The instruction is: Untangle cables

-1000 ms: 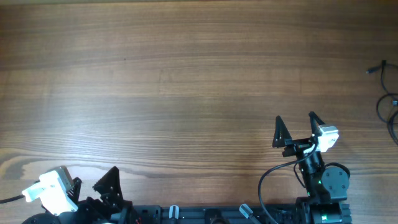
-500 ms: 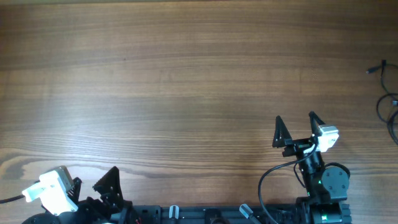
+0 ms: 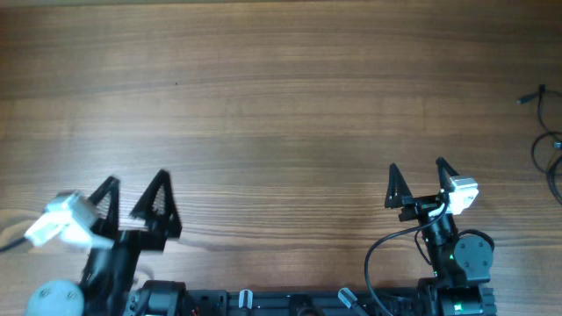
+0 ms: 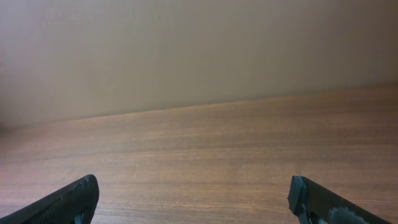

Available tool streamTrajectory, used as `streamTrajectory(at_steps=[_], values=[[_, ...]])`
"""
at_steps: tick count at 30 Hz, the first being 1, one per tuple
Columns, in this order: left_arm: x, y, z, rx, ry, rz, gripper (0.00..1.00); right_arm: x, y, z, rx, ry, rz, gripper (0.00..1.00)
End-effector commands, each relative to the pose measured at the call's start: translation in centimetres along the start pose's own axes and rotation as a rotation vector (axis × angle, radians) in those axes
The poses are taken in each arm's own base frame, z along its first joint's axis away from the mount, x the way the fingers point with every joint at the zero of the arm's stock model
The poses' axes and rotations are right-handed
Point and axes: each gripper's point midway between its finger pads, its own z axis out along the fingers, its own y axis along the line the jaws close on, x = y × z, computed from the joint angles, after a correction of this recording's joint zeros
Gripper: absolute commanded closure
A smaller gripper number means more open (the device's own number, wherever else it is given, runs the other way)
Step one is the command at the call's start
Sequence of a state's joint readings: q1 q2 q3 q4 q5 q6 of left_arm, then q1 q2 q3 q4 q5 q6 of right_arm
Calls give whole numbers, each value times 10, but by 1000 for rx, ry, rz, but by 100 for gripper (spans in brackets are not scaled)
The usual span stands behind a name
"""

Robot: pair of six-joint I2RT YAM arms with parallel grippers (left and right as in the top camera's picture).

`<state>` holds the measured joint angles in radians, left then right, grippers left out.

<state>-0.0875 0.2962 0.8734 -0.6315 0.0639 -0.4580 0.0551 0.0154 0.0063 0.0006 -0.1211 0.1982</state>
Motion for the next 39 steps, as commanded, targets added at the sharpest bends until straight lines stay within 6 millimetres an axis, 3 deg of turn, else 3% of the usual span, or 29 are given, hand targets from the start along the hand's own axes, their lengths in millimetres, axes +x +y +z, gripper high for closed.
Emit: streamTrajectory(at_steps=[1,7,12,19,24,30,32,39], values=[[22,-11,19,192,-73,25,0,-4,-4,-1,22,-20,10,0],[40,-1,24,307,-268,57,0,-4,-4,-1,22,-20,10,0],[49,41,37,167,-297,-218,0,-4,-4,-1,22,-20,10,0],[81,104,52,-75,-331,-248,0,-4,-4,-1,22,-20,10,0],[106,129,59,-163,-305,-237,0,-4,-4,-1,22,-20,10,0],[120,135,62,-199,-246,-78,0,-4,-4,-1,22,-20,10,0],[135,137,65,-208,-171,4,0,-4,-4,-1,22,-20,10,0],[165,116,71,-71,-1,450,0,-4,-4,-1,22,-20,10,0]])
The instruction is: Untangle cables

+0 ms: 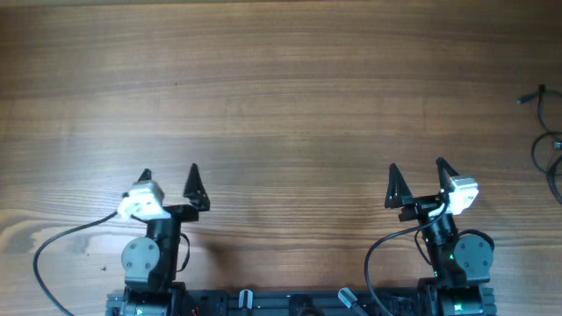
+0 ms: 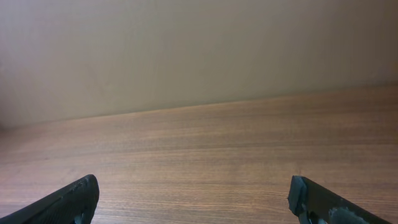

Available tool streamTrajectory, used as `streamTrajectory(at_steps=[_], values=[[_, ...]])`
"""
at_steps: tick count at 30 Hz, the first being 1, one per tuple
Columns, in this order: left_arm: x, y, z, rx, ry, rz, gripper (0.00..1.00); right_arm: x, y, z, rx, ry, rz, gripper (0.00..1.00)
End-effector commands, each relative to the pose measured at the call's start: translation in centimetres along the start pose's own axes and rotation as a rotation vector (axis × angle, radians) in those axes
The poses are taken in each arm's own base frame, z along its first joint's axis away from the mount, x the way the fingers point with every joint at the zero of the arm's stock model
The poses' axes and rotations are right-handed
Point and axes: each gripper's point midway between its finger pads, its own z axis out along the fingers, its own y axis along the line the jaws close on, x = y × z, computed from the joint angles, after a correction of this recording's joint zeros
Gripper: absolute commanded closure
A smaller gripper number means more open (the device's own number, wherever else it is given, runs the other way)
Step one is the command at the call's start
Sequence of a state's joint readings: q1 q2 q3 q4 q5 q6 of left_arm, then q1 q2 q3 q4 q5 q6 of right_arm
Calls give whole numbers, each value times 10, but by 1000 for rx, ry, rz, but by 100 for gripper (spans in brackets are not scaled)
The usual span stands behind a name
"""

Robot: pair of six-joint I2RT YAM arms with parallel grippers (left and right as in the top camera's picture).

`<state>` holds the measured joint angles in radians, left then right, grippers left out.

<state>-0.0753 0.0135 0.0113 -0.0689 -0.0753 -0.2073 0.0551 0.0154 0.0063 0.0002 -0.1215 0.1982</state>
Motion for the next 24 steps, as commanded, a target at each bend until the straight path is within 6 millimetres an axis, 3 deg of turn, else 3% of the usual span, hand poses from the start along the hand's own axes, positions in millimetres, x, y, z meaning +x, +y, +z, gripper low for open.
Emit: streamTrajectory(at_steps=[1,24], values=[[6,-12,-1,75,17,200,0,-4,-4,-1,22,-20,10,0],[6,-12,-1,75,16,200,0,-4,-4,-1,22,-20,11,0]])
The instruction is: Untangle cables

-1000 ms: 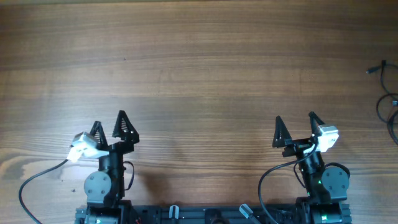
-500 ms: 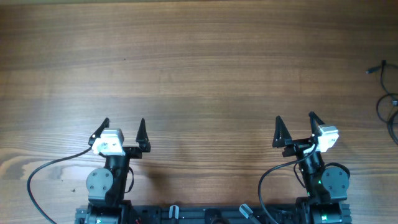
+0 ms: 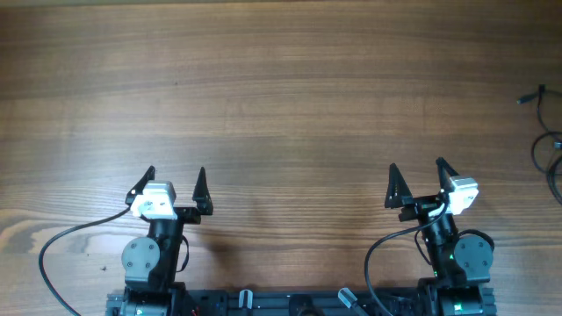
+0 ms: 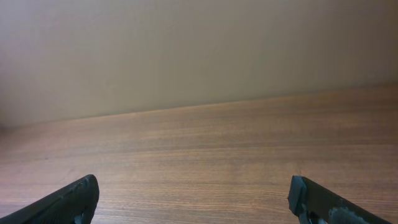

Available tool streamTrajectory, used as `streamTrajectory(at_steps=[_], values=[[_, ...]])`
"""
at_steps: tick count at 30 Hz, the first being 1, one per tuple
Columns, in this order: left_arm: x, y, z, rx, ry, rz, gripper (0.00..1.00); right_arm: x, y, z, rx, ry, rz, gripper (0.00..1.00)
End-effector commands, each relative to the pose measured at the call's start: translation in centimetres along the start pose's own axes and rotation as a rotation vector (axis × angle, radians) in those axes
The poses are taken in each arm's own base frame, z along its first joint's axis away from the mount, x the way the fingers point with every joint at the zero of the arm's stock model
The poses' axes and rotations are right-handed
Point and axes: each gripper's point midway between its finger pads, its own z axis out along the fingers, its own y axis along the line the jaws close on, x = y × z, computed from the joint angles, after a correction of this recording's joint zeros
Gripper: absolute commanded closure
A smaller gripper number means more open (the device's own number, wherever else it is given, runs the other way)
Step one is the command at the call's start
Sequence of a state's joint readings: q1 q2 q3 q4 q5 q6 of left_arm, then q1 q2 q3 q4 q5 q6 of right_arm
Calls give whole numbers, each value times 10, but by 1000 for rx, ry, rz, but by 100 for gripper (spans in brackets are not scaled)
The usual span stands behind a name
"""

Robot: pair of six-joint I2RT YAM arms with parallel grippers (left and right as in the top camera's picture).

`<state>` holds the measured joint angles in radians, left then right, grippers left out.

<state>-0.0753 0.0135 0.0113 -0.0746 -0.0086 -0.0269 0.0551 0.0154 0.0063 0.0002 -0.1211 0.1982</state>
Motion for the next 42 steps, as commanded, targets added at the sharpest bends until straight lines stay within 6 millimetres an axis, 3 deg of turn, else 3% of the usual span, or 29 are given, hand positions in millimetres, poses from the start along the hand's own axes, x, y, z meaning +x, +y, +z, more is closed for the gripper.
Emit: streamTrajectory(at_steps=[1,7,12,18,42], values=[[1,-1,0,10,-2,19,0,-4,-4,-1,22,-20,10,0],[1,-1,0,10,-2,19,0,-4,-7,-1,39,-21,-6,0],[1,-1,0,9,-2,19,0,7,-9,2,42,38,-329,0],[1,-1,0,9,-2,19,0,16,-12,4,46,77,-351,0],[1,-1,0,10,-1,19,0,16,-12,4,46,76,-347,0]])
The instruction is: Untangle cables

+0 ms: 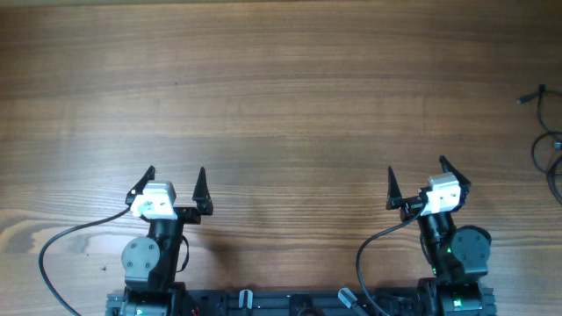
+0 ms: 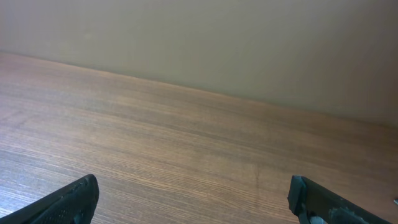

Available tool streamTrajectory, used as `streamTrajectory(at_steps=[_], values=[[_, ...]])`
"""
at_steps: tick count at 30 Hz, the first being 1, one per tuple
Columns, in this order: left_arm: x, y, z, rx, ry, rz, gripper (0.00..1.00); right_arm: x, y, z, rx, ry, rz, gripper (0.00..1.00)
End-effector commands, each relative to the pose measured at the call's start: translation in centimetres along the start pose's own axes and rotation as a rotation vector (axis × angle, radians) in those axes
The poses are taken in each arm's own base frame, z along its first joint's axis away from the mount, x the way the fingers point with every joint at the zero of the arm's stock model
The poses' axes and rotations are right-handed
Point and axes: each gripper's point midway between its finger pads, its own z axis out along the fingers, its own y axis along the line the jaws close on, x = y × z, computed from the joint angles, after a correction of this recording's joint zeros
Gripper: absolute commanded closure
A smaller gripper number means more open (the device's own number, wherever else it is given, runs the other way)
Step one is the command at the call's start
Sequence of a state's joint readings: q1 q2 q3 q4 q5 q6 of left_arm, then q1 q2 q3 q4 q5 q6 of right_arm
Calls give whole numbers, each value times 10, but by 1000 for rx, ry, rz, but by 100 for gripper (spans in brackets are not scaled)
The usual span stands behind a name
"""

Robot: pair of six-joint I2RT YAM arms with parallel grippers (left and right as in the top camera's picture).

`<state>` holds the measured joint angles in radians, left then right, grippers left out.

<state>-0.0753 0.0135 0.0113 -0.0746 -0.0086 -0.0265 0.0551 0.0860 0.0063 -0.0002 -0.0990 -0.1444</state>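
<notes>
Black cables [image 1: 549, 145] lie at the table's far right edge, only partly in the overhead view, with a small plug end [image 1: 530, 96] above them. My right gripper [image 1: 421, 180] stands open near the front right, well to the left of the cables, nothing between its fingers. In the right wrist view the right gripper [image 2: 193, 202] shows two black fingertips [image 2: 74, 199] wide apart over bare wood. My left gripper [image 1: 174, 180] stands open at the front left, far from the cables.
The wooden table [image 1: 281, 96] stretches across the view. Each arm's own black lead [image 1: 61, 246] loops near its base at the front edge. A pale wall [image 2: 199, 43] stands beyond the table's far edge.
My right gripper has turned a little toward the right; its wrist view now shows the table's far edge slanting down to the right. The left arm has not moved.
At first my left gripper was at the far front left, blurred. Then it stood upright at its front-left place and turned slightly. The right arm stayed still until its small turn now. The cables at the right edge have not moved.
</notes>
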Motion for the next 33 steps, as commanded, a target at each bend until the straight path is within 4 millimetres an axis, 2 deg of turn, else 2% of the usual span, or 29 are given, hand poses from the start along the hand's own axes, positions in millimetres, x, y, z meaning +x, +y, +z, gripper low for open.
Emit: streamTrajectory(at_steps=[1,5,33], values=[[1,-1,0,10,-1,19,0,1,-4,0,21,6,-13,0],[1,-1,0,9,-2,19,0,-20,-6,-6,36,-88,-22,0],[1,-1,0,9,-2,19,0,-17,-6,-6,34,-76,-20,0]])
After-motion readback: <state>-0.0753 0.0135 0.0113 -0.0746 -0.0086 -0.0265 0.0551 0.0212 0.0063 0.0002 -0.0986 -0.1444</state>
